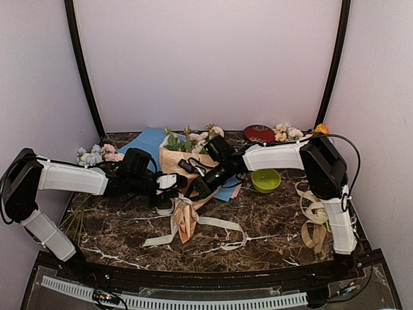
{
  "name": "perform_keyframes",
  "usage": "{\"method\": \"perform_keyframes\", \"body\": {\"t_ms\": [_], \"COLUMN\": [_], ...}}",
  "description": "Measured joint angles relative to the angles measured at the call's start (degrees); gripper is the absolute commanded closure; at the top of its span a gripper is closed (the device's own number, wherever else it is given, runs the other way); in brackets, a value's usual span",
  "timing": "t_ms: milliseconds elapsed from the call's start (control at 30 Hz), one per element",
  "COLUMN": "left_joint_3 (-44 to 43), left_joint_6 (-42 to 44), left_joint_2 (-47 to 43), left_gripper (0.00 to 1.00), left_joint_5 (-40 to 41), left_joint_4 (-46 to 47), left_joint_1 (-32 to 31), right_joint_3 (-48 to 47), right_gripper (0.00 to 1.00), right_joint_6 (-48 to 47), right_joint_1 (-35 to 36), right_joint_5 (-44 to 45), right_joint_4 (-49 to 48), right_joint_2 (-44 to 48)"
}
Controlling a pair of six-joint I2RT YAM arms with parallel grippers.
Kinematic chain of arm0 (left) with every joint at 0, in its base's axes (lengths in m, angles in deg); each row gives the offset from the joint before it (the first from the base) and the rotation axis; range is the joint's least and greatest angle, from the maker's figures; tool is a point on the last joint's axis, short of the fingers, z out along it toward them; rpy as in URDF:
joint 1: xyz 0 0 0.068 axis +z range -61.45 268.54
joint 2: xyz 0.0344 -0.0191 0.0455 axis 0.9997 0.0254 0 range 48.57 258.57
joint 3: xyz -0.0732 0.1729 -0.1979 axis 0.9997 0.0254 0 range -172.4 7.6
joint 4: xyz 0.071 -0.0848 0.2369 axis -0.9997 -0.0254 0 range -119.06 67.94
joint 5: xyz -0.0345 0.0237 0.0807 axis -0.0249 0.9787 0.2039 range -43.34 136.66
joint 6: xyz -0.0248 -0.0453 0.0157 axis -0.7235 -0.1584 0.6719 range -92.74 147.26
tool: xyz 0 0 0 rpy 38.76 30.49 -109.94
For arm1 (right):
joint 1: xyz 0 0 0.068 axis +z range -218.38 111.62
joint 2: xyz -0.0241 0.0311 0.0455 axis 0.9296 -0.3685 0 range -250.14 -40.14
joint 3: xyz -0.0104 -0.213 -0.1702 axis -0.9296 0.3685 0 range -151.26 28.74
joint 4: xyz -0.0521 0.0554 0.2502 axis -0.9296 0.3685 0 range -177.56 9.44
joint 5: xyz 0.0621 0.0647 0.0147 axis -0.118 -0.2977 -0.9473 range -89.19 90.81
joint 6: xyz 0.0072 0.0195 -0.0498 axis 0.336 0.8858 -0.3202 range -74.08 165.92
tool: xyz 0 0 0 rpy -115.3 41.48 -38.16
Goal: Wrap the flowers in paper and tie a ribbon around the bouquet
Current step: Cross the half-tied ribbon over the folded bouquet.
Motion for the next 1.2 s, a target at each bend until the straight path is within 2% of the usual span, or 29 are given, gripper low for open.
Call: {"method": "perform_keyframes", "body": {"t_ms": [467,733,1067,1133,1200], "left_joint_3": [0.00,0.00,0.00,0.00,-0.02], "left_joint_6": [0.00,-0.04,-0.15,-0.15,-0.15], "left_joint_2": [0.00,0.00,0.00,0.00,0.00], "left_gripper": [1.00,1.00,1.00,1.00,0.99], "left_joint_5": [0.00,-0.09,-0.28,-0.28,-0.37], "left_joint_4": [-0.02,-0.02,-0.09,-0.15,-0.24], "left_joint_1": [0.00,0.00,0.00,0.00,0.00], "right_joint_3": [5.46,3.76,2.40,2.40,2.43], "right_gripper": [0.77,0.77,0.76,0.81,0.91], "right_joint_6": [7.04,6.08,4.72,4.76,5.03], "right_joint_1": [-2.21,-1.14,0.33,0.33,0.35], "right_joint_5": [-0.48,1.53,-0.76,-1.99,-3.02], "right_joint_4": [-10.21,-7.56,-5.44,-5.49,-6.01], "right_joint_2": [3.80,3.08,1.33,1.33,1.33]}}
